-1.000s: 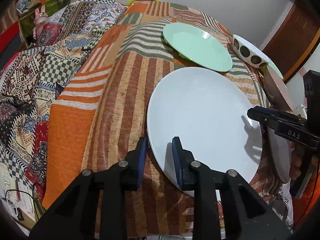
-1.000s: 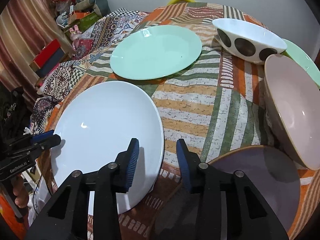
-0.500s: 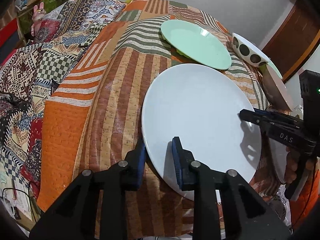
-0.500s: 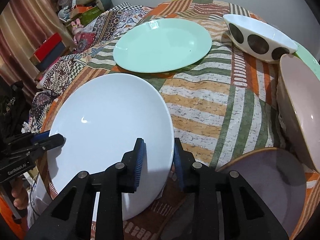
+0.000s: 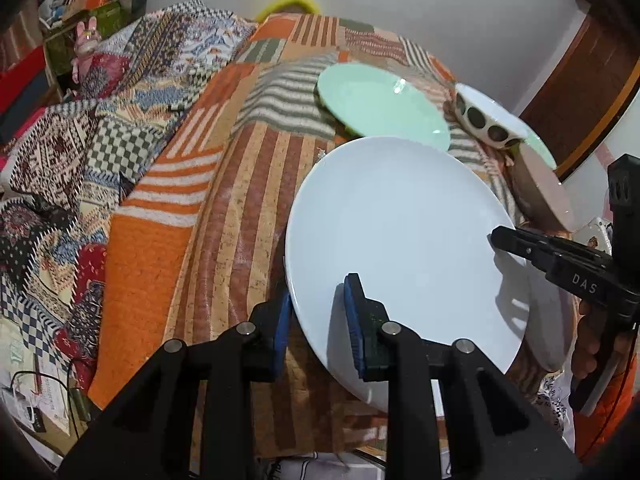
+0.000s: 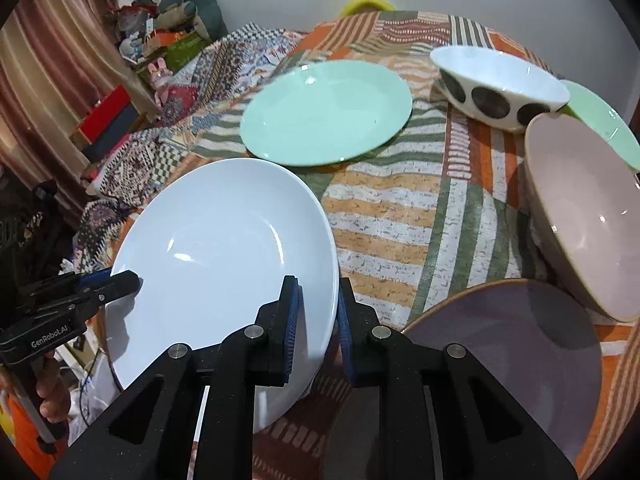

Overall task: Organize plates and bowls
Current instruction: 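Lift the white plate with both tools and carry it over the purple plate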

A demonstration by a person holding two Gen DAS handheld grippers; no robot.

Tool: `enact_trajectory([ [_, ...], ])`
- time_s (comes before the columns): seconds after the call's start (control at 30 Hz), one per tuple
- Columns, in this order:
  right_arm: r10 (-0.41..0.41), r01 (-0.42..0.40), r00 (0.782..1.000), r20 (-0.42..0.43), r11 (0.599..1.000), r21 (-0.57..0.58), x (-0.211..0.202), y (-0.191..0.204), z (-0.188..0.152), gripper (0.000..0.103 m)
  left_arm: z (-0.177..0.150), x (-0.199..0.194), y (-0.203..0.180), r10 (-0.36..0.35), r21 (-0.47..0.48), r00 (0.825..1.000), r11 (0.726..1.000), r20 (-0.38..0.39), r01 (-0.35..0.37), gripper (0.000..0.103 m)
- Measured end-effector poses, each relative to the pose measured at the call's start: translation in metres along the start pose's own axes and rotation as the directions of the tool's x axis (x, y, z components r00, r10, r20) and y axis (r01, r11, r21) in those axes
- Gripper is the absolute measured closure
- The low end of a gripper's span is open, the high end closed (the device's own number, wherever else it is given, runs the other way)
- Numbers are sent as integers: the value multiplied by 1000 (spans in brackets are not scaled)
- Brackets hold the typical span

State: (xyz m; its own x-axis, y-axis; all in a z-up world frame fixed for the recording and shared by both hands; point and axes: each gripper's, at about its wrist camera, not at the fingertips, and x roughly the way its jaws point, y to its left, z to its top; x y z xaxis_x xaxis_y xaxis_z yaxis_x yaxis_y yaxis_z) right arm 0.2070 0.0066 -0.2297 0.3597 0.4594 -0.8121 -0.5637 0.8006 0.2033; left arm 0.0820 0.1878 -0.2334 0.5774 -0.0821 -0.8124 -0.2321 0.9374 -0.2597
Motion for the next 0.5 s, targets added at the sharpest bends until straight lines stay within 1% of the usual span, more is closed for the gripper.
enact_trajectory([
  [0.27,-2,2,997,73,1000,8,-32,-1,-1,86,8,-32,-23,-7,40,998,999,58,5,78],
  [0.5,-20,17,992,128,1000,20,-60,-10,-9,86,8,-47,-51,-10,82,997,997,79,4,77],
])
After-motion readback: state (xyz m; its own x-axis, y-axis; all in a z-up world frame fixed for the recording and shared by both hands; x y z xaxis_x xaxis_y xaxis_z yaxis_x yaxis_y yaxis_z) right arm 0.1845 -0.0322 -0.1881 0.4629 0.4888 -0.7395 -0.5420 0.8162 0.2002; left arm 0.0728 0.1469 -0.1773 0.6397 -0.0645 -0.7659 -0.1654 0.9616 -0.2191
